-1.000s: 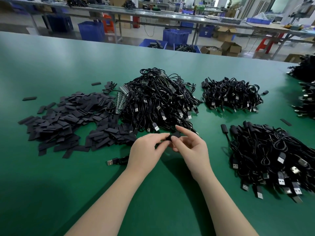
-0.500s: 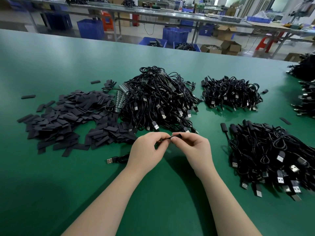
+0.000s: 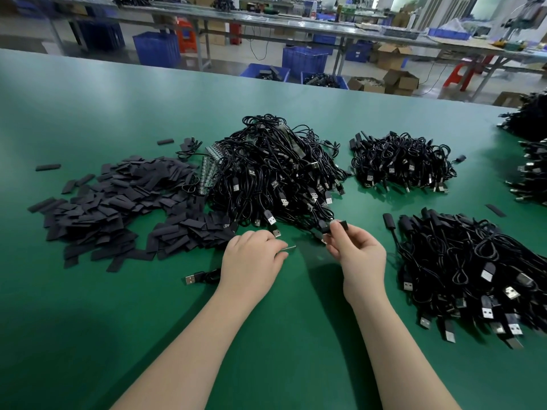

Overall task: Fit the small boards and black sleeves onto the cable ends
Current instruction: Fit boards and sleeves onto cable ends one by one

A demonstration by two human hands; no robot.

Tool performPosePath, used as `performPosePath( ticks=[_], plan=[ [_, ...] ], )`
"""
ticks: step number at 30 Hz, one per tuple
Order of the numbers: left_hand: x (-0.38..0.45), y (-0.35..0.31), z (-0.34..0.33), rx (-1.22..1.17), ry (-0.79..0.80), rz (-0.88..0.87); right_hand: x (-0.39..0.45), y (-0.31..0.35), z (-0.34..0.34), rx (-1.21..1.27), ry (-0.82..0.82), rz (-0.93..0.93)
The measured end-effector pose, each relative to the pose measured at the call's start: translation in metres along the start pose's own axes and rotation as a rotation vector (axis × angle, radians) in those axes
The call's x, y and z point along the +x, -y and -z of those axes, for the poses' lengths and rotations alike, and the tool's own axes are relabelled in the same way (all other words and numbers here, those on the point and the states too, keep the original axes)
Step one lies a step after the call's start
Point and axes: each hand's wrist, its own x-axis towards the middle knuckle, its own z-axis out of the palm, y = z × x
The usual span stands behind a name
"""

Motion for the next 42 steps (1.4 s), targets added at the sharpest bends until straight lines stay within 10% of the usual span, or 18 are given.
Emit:
performPosePath(
  ticks=[15, 42],
  plan=[
    [-0.003, -0.009, 0.007, -0.318, -0.179, 0.004, -0.013, -0.002, -0.015, 0.045, 0.242, -0.107],
    [-0.001, -0.01, 0.004, -0.544, -0.169, 0.041, -0.015, 0.0, -0.015, -0.001, 0.179, 0.06]
  ],
)
